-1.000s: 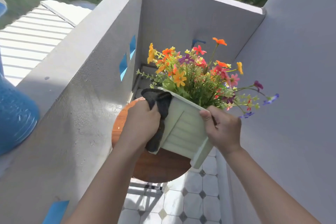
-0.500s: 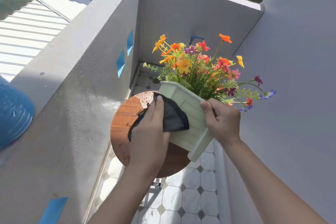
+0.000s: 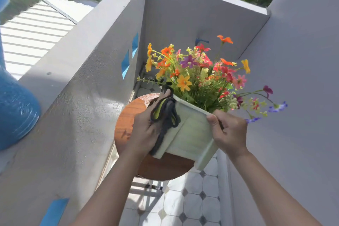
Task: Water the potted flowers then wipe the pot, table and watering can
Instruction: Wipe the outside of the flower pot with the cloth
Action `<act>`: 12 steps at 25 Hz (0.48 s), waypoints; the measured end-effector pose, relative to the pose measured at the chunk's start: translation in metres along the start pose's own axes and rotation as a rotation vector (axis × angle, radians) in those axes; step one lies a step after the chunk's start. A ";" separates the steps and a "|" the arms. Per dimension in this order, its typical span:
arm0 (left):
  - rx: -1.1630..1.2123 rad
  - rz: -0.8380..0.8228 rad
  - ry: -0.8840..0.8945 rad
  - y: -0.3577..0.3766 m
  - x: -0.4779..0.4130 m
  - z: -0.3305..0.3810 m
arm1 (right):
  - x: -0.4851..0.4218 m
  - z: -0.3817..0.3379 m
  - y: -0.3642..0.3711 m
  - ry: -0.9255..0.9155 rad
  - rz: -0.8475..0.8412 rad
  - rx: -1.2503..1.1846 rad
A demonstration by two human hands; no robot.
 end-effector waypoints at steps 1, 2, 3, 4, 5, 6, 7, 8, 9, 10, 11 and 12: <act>0.007 0.014 -0.079 0.001 -0.006 -0.012 | 0.001 -0.002 0.000 -0.002 0.005 0.005; -0.040 0.044 -0.185 0.000 -0.011 -0.025 | 0.003 -0.003 0.002 -0.007 0.008 0.011; -0.122 0.087 -0.303 -0.004 -0.012 -0.037 | 0.003 -0.005 0.003 -0.011 0.011 0.021; -0.223 0.119 -0.409 -0.008 -0.012 -0.045 | 0.003 -0.006 0.004 -0.008 0.015 0.032; -0.308 0.118 -0.477 -0.008 -0.012 -0.048 | 0.002 -0.005 0.004 0.004 0.025 0.039; -0.348 0.117 -0.501 -0.009 -0.012 -0.040 | 0.000 -0.004 0.002 0.016 0.038 0.036; -0.331 0.124 -0.498 -0.009 -0.012 -0.030 | 0.000 -0.002 0.000 0.026 0.049 0.021; -0.278 0.132 -0.479 -0.008 -0.011 -0.019 | 0.002 0.000 -0.002 0.029 0.054 0.002; -0.223 0.131 -0.457 -0.007 -0.012 -0.010 | 0.003 0.002 -0.003 0.028 0.053 -0.014; -0.199 0.121 -0.433 -0.005 -0.013 -0.003 | 0.006 0.003 -0.005 0.025 0.050 -0.027; -0.202 0.115 -0.416 -0.003 -0.017 0.003 | 0.008 0.004 -0.006 0.022 0.049 -0.035; -0.219 0.113 -0.414 -0.002 -0.023 0.005 | 0.009 0.003 -0.006 0.020 0.044 -0.037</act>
Point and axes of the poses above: each hand's wrist, its own x-axis away from the middle knuckle, its own y-axis out of the palm, z = x × y, the point moved 8 cm from there along -x, towards the middle knuckle, and after that the axes turned 11 degrees about -x, right-handed, at the moved point
